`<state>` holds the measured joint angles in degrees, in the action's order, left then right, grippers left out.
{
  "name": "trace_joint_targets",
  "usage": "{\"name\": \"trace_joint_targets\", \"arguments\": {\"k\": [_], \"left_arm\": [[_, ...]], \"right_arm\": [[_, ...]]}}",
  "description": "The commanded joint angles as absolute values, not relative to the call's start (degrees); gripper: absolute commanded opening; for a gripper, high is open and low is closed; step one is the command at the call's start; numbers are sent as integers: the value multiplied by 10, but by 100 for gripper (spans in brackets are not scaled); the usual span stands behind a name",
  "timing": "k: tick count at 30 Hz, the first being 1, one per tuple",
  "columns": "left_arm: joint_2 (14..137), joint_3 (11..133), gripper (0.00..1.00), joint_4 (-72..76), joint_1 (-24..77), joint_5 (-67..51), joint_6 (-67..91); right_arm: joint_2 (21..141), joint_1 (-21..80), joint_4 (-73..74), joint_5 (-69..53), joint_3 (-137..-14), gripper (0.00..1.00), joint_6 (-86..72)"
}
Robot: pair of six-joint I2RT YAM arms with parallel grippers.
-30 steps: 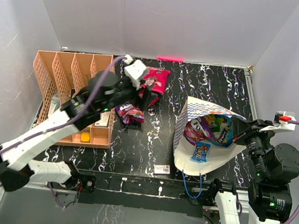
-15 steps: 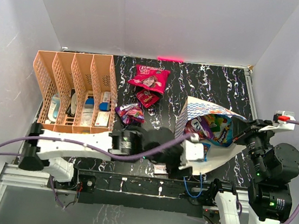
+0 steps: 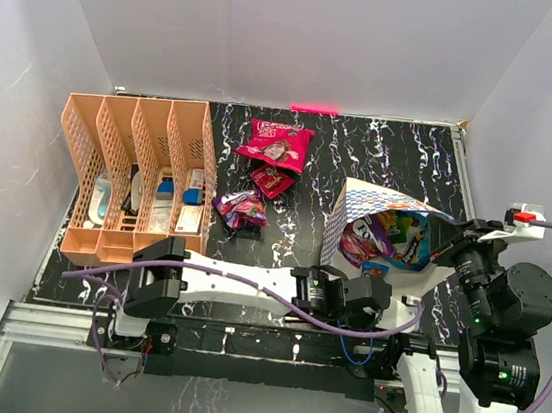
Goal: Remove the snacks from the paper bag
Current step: Take out the snack from the paper bag.
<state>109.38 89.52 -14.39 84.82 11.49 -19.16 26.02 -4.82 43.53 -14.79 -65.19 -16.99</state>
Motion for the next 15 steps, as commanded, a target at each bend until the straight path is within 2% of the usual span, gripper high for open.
{"name": "trace_joint_targets", "arguments": {"k": [1, 15], "left_arm": [[1096, 903, 41, -143, 845, 137, -235], [1154, 861, 41, -24, 822, 206, -233]], "right_arm": [[262, -44, 406, -152, -676, 8, -171], [262, -44, 409, -160, -681, 8, -181]]}}
